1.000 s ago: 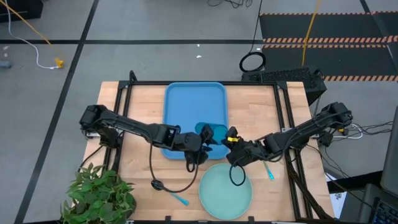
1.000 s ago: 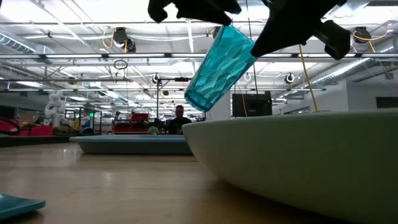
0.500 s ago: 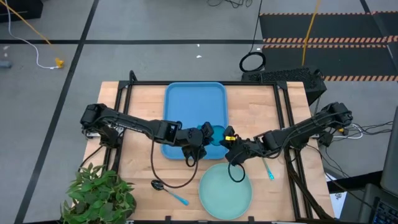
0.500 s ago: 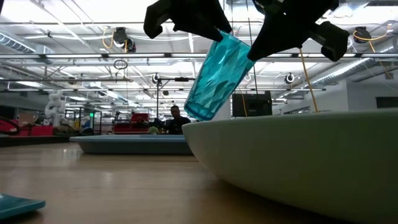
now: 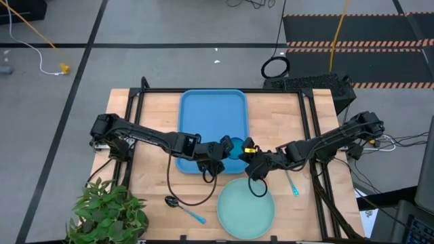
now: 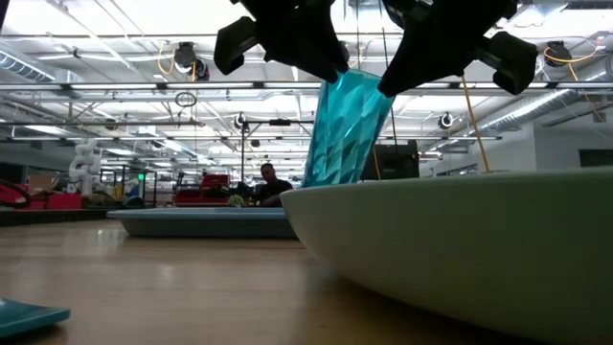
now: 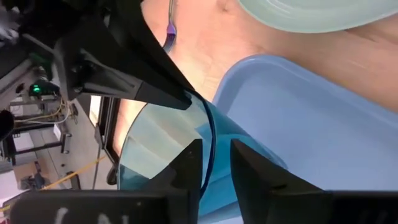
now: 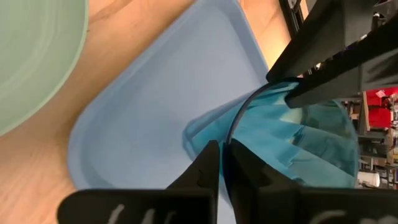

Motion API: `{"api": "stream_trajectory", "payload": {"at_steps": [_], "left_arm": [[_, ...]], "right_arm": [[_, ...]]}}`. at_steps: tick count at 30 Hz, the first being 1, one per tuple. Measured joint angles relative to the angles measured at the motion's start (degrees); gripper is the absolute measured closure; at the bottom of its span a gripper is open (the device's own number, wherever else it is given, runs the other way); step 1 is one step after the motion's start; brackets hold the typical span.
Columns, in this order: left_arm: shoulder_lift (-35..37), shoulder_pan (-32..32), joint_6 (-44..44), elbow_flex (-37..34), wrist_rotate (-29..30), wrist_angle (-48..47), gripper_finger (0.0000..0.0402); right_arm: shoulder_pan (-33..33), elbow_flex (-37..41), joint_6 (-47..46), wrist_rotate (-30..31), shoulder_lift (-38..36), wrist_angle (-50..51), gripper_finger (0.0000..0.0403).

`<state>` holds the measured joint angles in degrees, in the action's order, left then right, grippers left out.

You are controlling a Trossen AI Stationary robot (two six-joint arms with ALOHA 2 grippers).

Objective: Pick and place plate/cup/fork/spoon on tray
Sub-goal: Put the blue cup on the blue serving tray

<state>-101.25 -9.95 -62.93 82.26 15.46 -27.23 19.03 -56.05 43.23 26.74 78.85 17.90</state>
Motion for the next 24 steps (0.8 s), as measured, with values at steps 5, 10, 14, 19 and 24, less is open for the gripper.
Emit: {"api": "stream_trajectory", "payload": {"at_steps": [5, 10, 14, 19, 24], "left_arm": [[-0.11, 0.01, -0.70, -0.13, -0.28, -0.78, 0.0377], [-0.23, 0.07, 0.47, -0.21, 0.21, -0.60, 0.0391], [-0.07, 0.08, 2.59, -0.13, 0.42, -0.23, 0.0391], [-0.07, 0.10, 6.30, -0.13, 0.42, -0.22, 0.0392], [-0.04, 0.33, 9.56, -0.13, 1.51, -0.60, 0.0394]], "right_arm": [[0.04, -0.03, 0.36, -0.04, -0.01, -1.03, 0.0394], [0.11, -0.20, -0.01, -0.02, -0.17, -4.96, 0.0360], [0.11, -0.20, -0.13, 0.07, -0.12, -9.53, 0.0318], [0.36, -0.17, -0.38, 0.32, -0.50, -15.29, 0.0267], [2.61, -0.13, -0.27, 10.47, -2.16, -18.17, 0.0234]]}}
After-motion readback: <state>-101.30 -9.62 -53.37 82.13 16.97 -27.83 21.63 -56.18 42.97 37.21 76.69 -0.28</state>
